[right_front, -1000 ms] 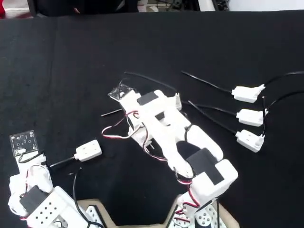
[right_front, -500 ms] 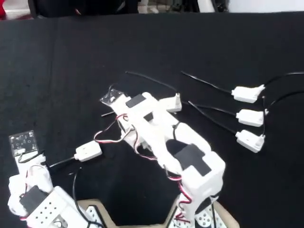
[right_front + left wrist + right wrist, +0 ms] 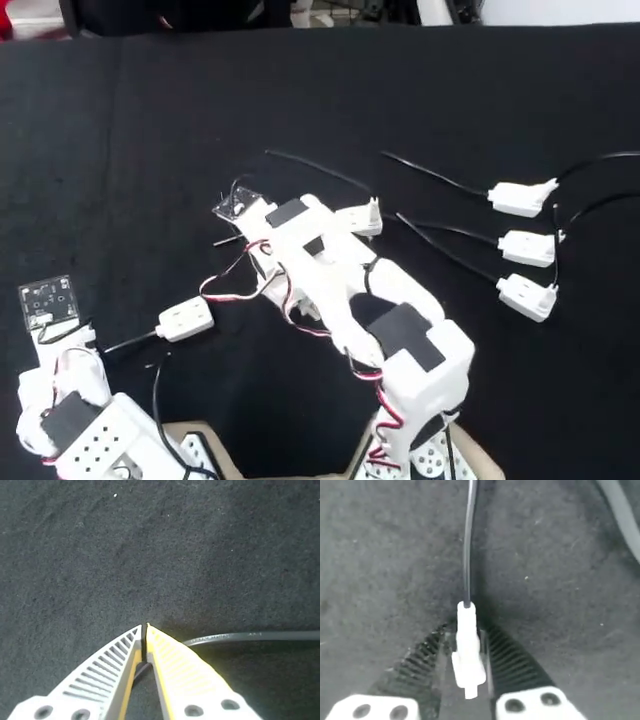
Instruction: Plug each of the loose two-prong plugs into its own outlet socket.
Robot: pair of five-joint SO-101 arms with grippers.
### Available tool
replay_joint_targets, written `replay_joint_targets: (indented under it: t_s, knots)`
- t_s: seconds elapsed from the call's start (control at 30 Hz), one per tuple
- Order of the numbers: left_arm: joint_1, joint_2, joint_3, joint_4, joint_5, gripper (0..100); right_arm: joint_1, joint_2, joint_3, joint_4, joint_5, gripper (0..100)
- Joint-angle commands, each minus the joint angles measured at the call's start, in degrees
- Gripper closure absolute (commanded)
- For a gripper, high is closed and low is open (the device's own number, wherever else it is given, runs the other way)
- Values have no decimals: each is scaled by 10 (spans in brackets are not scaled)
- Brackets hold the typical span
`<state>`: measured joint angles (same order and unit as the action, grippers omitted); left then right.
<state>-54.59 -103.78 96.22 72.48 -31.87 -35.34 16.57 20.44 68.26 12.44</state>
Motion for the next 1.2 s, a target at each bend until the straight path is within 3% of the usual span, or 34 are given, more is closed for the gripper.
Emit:
replay_joint_targets:
  t_s: [0.0,0.17,0.4,0.47,0.63,0.83,1.17]
  knots:
    - [-6,-7,2,-4,2,962,-13,-24,11,25,-4,979]
    - [-5,-7,2,-4,2,961,-18,-24,-8,52,37,936]
    - [-5,-7,2,-4,2,960,-18,77,-115,142,57,682]
    - [-6,-7,2,-4,2,960,-18,115,-166,179,57,652]
    - [-7,-7,2,-4,2,960,-18,209,-292,265,51,681]
    - [-7,-7,2,-4,2,960,-22,286,-374,305,52,949]
    - [-6,-7,2,-4,2,960,-25,266,-378,316,54,956]
